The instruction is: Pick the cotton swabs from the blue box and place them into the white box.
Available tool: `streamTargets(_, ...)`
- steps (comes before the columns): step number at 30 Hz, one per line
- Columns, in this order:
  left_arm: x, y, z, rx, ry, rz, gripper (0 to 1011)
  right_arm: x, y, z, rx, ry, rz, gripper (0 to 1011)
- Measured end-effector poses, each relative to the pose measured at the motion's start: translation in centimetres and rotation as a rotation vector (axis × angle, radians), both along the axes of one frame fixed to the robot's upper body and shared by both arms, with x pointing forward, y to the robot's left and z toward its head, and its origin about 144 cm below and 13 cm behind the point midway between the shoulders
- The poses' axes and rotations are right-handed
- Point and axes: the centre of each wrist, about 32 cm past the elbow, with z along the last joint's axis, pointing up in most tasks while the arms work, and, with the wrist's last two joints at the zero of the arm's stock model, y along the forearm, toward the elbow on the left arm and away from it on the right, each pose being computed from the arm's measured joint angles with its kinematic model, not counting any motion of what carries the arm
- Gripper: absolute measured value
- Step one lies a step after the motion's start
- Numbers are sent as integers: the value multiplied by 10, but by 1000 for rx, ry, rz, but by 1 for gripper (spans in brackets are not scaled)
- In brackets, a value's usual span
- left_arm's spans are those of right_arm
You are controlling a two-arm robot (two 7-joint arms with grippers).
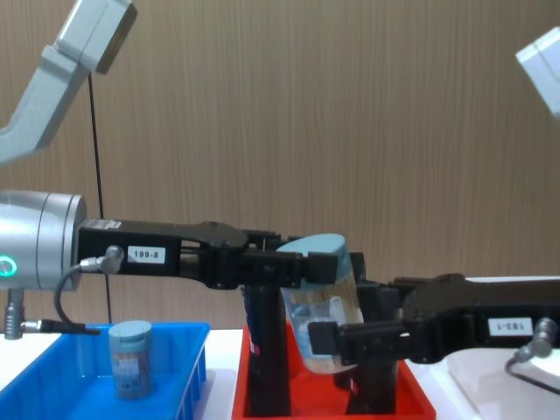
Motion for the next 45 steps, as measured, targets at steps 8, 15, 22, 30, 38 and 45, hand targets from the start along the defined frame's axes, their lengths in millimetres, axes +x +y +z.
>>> streamTargets(8, 0, 0, 0, 0, 0, 0, 665, 4, 6, 0, -4, -2, 14, 1002)
streamTargets(15, 0, 0, 0, 0, 0, 0, 665, 8, 11, 0, -7, -4, 23, 1002)
streamTargets(22, 0, 0, 0, 0, 0, 0, 665, 10, 14, 0, -7, -4, 31, 997)
streamTargets(30, 0, 0, 0, 0, 0, -2, 665, 11, 18, 0, -9, -4, 37, 789)
streamTargets(38, 0, 0, 0, 0, 0, -2, 665, 12, 20, 0, -7, -5, 42, 719)
streamTargets(45, 0, 0, 0, 1, 0, 0, 836, 11, 22, 0, -2, -5, 51, 635)
